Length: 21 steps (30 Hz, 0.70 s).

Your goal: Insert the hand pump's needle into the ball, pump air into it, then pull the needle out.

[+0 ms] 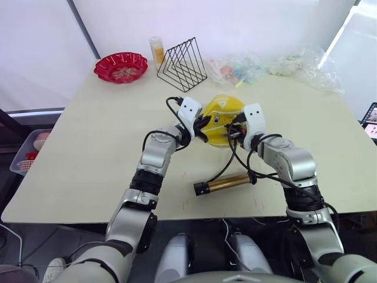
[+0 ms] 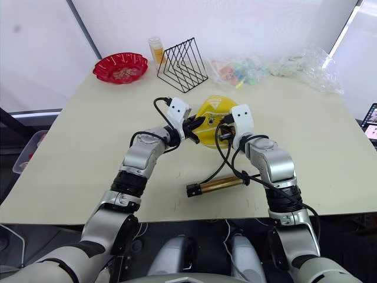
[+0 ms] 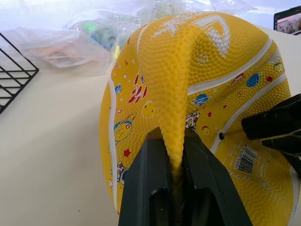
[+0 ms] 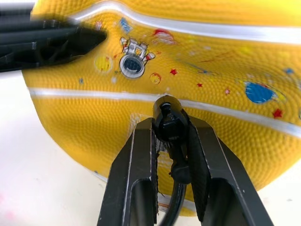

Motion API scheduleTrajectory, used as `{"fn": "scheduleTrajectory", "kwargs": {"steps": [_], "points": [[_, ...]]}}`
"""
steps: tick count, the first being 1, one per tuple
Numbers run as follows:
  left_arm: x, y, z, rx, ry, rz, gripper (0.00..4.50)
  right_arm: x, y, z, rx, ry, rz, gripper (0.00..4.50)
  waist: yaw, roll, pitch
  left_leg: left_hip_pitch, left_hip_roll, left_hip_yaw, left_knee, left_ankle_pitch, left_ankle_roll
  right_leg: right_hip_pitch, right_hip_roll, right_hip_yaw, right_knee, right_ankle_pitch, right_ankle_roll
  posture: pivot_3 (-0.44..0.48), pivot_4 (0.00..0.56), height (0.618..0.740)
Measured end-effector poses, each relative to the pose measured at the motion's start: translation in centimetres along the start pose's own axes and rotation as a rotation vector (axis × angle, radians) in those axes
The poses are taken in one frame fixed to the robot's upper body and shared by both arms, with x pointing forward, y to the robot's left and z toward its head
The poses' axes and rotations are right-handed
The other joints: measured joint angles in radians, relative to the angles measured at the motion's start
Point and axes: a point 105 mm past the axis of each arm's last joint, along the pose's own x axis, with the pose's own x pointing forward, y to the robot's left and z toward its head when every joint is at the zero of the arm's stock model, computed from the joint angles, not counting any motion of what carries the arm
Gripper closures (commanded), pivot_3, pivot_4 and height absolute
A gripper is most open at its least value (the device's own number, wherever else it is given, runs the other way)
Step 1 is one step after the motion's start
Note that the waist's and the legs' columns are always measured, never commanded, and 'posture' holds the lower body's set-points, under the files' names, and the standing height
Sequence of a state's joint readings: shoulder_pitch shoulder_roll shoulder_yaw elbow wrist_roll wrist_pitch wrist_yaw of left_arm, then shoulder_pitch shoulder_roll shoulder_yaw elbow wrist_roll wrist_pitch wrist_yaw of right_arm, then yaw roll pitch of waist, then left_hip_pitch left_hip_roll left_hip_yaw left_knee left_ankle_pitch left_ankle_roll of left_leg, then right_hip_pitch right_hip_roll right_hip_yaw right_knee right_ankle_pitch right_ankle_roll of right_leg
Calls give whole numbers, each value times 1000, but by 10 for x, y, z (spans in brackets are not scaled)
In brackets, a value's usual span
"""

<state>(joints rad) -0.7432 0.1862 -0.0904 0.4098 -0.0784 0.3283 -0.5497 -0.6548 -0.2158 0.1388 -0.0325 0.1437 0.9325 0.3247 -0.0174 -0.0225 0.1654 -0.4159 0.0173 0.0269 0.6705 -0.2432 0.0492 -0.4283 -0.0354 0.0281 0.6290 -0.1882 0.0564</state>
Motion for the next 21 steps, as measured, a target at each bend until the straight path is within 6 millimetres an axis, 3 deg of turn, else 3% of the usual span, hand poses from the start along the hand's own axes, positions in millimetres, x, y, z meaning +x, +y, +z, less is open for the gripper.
{"fn": "scheduleTrajectory", "kwargs": {"steps": [7,21], "points": [[-2,1,-1,8,3,-18,4500,5,0,8,-262,87,58,4167,-3,0,0,1,0,0,0,0,0,0,0,0,0,0,0,0,150,737],[-3,2,-4,9,20,-24,4500,17,9,13,-392,191,108,4167,-19,1,-6,2,1,0,0,0,0,2,0,0,0,1,-1,0,150,737]]}}
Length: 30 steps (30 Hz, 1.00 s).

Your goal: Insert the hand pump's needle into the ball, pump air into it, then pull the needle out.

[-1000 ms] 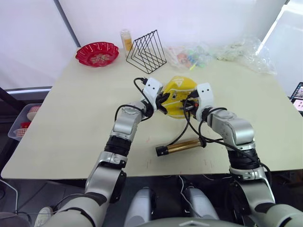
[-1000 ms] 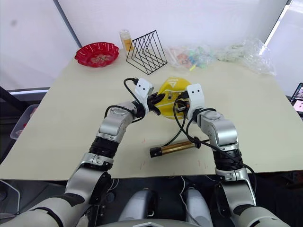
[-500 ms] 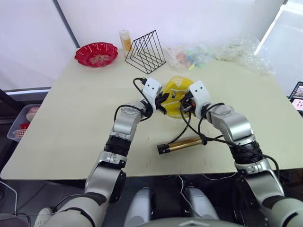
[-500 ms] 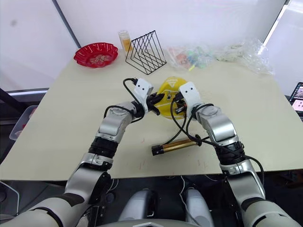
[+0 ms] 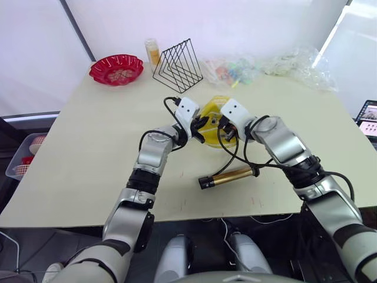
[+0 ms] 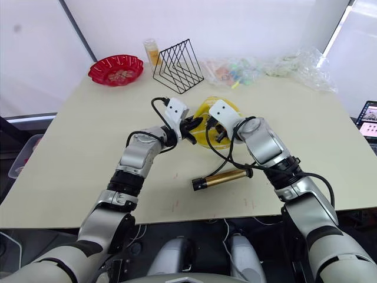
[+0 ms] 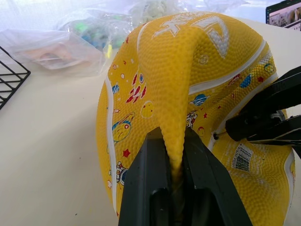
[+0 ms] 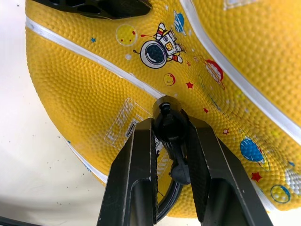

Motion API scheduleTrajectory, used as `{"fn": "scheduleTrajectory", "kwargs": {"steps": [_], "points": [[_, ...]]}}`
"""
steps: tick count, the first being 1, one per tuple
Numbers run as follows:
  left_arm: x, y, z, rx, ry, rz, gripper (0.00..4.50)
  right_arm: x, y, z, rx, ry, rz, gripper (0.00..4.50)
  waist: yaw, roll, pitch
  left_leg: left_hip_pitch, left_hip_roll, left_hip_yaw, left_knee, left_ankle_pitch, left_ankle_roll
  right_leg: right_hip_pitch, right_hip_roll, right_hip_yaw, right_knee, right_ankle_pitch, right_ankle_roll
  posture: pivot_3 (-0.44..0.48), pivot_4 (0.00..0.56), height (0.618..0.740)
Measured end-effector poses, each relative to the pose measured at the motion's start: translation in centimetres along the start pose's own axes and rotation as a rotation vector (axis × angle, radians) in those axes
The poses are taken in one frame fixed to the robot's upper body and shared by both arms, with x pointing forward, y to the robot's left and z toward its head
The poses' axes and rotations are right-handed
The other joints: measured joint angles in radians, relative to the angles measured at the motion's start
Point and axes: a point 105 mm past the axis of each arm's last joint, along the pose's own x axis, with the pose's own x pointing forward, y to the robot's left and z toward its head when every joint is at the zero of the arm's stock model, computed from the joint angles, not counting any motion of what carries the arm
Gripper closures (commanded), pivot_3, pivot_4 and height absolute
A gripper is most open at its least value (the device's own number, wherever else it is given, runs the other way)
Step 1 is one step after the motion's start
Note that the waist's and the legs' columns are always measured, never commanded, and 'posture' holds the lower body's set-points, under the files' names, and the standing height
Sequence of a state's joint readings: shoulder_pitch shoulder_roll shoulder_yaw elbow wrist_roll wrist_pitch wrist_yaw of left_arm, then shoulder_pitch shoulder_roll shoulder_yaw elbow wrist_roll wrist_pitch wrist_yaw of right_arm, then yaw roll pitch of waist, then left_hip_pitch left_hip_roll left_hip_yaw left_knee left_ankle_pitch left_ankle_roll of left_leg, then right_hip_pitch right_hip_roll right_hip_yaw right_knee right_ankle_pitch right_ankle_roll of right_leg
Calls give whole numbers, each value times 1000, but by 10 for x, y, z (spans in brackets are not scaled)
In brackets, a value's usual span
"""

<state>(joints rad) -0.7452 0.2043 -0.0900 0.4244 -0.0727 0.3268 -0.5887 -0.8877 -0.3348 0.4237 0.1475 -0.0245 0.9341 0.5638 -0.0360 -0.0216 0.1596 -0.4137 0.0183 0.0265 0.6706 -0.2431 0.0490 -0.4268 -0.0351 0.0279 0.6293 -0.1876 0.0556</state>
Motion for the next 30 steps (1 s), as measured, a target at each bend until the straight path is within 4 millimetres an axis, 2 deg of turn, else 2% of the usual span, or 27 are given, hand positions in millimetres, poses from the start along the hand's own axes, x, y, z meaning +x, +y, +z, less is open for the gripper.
{"fn": "scheduleTrajectory", "kwargs": {"steps": [7,9,15,30], "points": [[0,1,-3,-5,13,8,4500,8,1,-3,-9,32,9,4167,-5,0,-6,1,0,0,0,0,0,1,0,0,0,0,-1,0,150,737],[0,2,-4,-10,20,11,4500,12,0,-6,-36,53,2,4167,-7,0,-8,4,1,0,0,0,0,3,0,0,0,-2,-4,0,150,737],[0,2,-8,-15,37,24,4500,23,5,-8,-97,78,-4,4167,-11,0,-8,15,1,0,-2,0,0,13,0,1,-1,-4,-3,0,150,737],[-1,5,-17,-27,67,43,4500,43,9,-12,-81,106,1,4167,-25,-1,-28,17,3,-1,-3,-3,-4,13,-5,1,-2,-3,-7,0,150,737]]}}
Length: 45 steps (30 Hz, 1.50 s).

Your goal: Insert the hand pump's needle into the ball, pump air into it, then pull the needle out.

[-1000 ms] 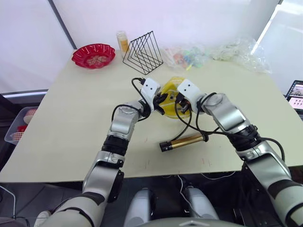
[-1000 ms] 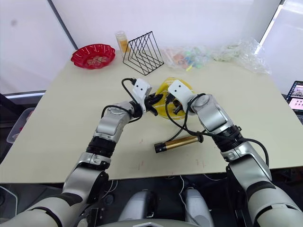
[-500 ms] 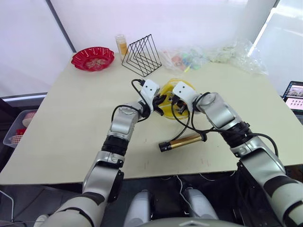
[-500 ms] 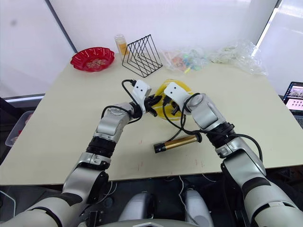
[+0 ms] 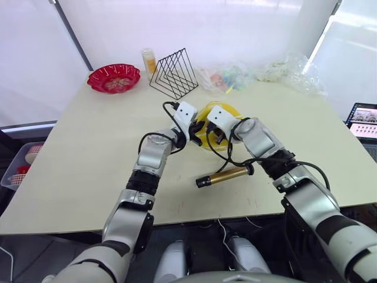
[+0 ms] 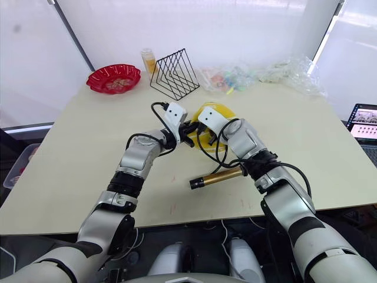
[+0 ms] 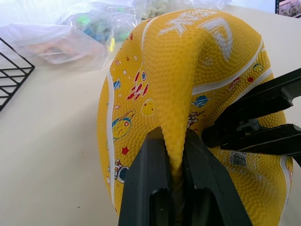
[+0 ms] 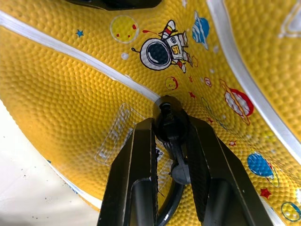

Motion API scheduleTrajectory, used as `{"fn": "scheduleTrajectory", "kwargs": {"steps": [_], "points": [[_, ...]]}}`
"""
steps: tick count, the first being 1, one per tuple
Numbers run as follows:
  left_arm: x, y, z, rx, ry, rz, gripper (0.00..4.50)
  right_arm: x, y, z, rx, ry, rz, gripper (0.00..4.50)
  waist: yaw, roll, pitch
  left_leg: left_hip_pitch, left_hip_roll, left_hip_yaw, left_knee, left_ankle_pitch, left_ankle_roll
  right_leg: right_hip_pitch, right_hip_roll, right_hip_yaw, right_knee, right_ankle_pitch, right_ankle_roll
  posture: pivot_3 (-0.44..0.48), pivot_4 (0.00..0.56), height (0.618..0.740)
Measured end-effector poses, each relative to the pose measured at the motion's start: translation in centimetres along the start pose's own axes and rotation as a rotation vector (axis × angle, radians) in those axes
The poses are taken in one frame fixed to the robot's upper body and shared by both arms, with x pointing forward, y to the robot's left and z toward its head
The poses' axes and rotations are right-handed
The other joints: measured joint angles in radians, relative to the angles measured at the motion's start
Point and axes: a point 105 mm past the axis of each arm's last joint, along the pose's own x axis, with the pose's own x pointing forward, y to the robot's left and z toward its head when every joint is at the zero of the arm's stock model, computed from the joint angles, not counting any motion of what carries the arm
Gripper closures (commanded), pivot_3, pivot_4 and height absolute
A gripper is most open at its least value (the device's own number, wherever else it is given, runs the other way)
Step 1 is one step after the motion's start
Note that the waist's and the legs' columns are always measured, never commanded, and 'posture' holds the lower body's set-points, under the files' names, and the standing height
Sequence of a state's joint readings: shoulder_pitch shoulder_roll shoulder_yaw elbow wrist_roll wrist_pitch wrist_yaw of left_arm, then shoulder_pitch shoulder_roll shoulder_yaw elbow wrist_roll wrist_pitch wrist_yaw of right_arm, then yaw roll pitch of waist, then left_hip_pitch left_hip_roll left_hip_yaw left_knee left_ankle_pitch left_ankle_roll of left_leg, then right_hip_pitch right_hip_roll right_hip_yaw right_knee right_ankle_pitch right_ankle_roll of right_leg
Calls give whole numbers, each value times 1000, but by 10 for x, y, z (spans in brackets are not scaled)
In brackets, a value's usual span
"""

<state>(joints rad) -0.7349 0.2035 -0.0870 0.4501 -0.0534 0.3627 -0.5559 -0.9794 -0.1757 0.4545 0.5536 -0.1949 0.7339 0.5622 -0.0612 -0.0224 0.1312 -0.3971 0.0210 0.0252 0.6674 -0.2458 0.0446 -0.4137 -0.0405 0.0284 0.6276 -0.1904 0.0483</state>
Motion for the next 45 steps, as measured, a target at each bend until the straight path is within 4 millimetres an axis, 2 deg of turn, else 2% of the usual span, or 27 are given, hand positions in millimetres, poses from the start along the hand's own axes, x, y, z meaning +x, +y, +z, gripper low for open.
{"fn": "scheduleTrajectory", "kwargs": {"steps": [6,12,13,15,17,19,21,29,36,39,43,45], "points": [[1,-1,0,0,-2,-2,4500,-1,-1,-3,53,-27,3,4167,0,0,-2,0,0,0,-1,-1,-1,0,-2,-1,0,0,0,0,150,737],[4,-8,3,-1,-22,-27,4500,-18,-6,-13,112,-79,-35,4167,18,4,0,-4,-2,0,-3,-1,-1,-3,-7,-4,-2,-2,-2,0,150,737],[4,-9,4,-1,-27,-34,4500,-22,-7,-15,123,-85,-41,3120,22,5,1,-6,-2,-1,-4,-1,-1,-4,-7,-4,-2,-2,-3,0,150,737],[5,-10,7,1,-36,-44,4500,-25,-4,-20,149,-72,-37,2355,26,6,1,-11,-3,-3,-4,0,-1,-7,-8,-5,-2,-3,-4,0,150,737],[5,-10,10,7,-48,-50,4500,-29,-2,-22,164,-81,-36,1130,31,7,2,-21,-3,-3,-4,2,2,-16,-9,-6,-2,-3,-4,0,150,737],[6,-12,11,9,-52,-58,4500,-38,-6,-23,184,-94,-52,891,40,8,3,-22,-4,-3,-4,2,3,-17,-9,-6,-2,-3,-4,0,150,737],[8,-16,13,13,-57,-74,4500,-58,-5,-27,243,-149,-69,891,51,9,4,-24,-4,-5,-5,2,3,-18,-10,-7,-4,-3,-4,0,150,737],[9,-18,15,27,-64,-84,4500,-101,-14,-26,281,-319,-128,891,55,10,5,-27,-5,-5,-5,2,4,-20,-10,-13,-4,-3,-3,0,150,737],[10,-21,16,41,-69,-99,4500,-120,-10,-39,317,-421,-118,891,58,10,6,-28,-8,-5,-4,3,4,-19,-4,-13,-4,-6,1,0,150,737],[11,-21,16,50,-70,-104,4500,-135,-4,-56,317,-499,-116,891,60,10,6,-28,-10,-5,-3,2,5,-18,-4,-12,-4,-9,5,0,150,737],[12,-22,16,54,-67,-107,4500,-147,0,-73,333,-530,-120,891,61,9,7,-27,-10,-6,-2,2,5,-17,-4,-13,-4,-10,7,0,150,737],[12,-22,16,56,-67,-108,4500,-156,1,-89,340,-541,-136,358,62,9,7,-26,-10,-6,-2,2,5,-16,-4,-13,-4,-10,7,0,150,737]]}}
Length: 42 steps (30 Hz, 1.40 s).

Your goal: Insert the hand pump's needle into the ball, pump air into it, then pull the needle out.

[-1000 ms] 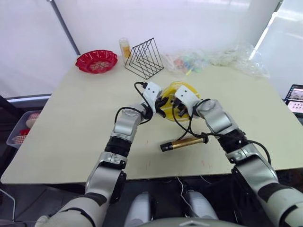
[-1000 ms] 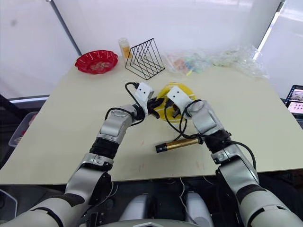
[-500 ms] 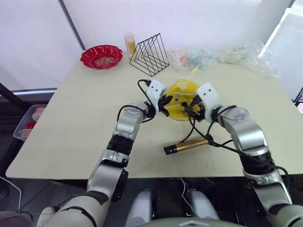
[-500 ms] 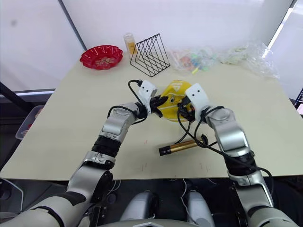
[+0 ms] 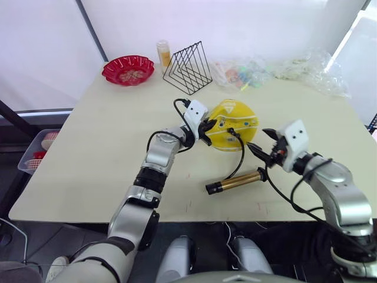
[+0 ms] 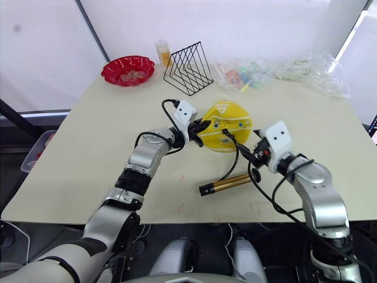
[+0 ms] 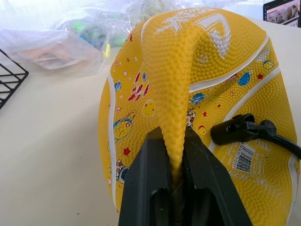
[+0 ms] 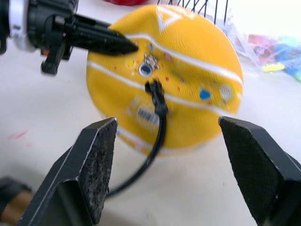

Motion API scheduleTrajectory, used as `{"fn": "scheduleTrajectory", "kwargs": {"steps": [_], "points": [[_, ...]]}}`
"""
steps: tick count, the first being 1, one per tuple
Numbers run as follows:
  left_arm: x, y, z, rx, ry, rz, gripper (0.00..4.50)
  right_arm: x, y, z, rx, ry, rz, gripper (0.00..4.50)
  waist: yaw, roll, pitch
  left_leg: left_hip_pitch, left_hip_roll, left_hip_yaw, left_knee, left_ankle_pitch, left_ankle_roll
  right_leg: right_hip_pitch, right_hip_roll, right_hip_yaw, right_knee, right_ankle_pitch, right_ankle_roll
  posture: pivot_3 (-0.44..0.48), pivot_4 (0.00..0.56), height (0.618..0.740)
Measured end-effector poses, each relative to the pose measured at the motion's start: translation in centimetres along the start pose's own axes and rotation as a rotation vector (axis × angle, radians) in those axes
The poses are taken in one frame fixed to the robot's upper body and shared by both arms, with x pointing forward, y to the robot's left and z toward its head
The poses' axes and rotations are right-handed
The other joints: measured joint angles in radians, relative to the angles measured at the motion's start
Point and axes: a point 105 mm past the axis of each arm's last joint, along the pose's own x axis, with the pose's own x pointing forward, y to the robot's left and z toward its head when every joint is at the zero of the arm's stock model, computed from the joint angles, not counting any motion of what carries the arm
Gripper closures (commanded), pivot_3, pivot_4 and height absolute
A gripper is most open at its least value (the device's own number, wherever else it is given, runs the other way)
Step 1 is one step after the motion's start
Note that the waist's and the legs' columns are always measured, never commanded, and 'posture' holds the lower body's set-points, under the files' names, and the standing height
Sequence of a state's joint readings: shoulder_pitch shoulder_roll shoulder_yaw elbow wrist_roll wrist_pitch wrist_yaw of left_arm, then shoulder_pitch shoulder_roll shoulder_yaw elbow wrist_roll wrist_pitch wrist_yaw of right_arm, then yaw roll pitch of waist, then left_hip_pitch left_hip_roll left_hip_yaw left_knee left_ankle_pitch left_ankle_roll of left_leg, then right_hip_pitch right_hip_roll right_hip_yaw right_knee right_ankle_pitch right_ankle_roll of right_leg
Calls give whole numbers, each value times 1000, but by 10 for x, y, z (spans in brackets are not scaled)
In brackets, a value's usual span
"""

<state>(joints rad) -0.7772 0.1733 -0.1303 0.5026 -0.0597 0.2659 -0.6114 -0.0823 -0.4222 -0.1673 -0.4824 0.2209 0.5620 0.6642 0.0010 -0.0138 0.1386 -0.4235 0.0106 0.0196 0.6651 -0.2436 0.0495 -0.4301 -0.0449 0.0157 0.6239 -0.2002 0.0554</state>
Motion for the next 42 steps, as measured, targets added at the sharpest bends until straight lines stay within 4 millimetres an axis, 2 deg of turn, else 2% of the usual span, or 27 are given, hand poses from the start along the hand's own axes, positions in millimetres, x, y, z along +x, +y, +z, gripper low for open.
{"fn": "scheduleTrajectory", "kwargs": {"steps": [1,2,13,21,25,27,28,31,32,37,42], "points": [[0,0,0,0,1,0,4500,-4,-1,-2,-1,1,-2,62,0,0,0,0,0,0,0,0,0,0,0,0,0,0,0,0,150,737],[0,1,0,2,1,0,4500,-11,-3,-5,4,2,-1,22,0,0,0,0,0,0,0,0,0,0,0,0,0,0,0,0,150,737],[2,-1,2,24,10,-22,4500,-84,1,-27,119,-24,73,22,10,-2,3,2,0,1,0,0,0,1,0,1,0,-1,0,0,150,737],[4,-1,3,33,14,-34,4500,-107,5,-19,66,-94,106,22,13,-3,4,2,0,1,1,0,0,2,0,1,0,-1,0,0,150,737],[4,-3,3,24,19,-63,3124,-115,0,-15,40,-143,103,0,13,-3,4,2,0,1,2,0,0,2,0,1,1,-1,1,0,150,737],[4,-6,4,15,14,-87,2049,-116,0,-11,33,-172,108,0,13,-3,4,2,0,1,2,0,0,2,0,1,1,-1,1,0,150,737],[4,-6,4,13,12,-91,1767,-116,0,-11,32,-176,108,0,13,-3,4,2,0,1,3,0,0,2,0,1,1,-1,1,0,150,737],[3,-7,2,-2,13,-109,231,-118,0,-11,24,-188,110,0,13,-3,5,2,0,1,3,0,0,2,0,1,2,0,0,0,150,737],[3,-6,2,-1,10,-111,105,-119,1,-12,21,-189,114,0,13,-3,6,2,0,1,3,0,0,2,0,1,2,0,0,0,150,737],[-4,0,7,-9,-19,-117,105,-122,1,-14,21,-196,112,0,13,-3,10,1,0,1,3,0,0,2,0,2,2,0,-1,0,150,737],[-18,-1,24,5,-113,-154,105,-123,2,-12,12,-211,119,0,13,-2,11,1,0,1,3,0,1,1,0,2,2,2,-3,0,150,737]]}}
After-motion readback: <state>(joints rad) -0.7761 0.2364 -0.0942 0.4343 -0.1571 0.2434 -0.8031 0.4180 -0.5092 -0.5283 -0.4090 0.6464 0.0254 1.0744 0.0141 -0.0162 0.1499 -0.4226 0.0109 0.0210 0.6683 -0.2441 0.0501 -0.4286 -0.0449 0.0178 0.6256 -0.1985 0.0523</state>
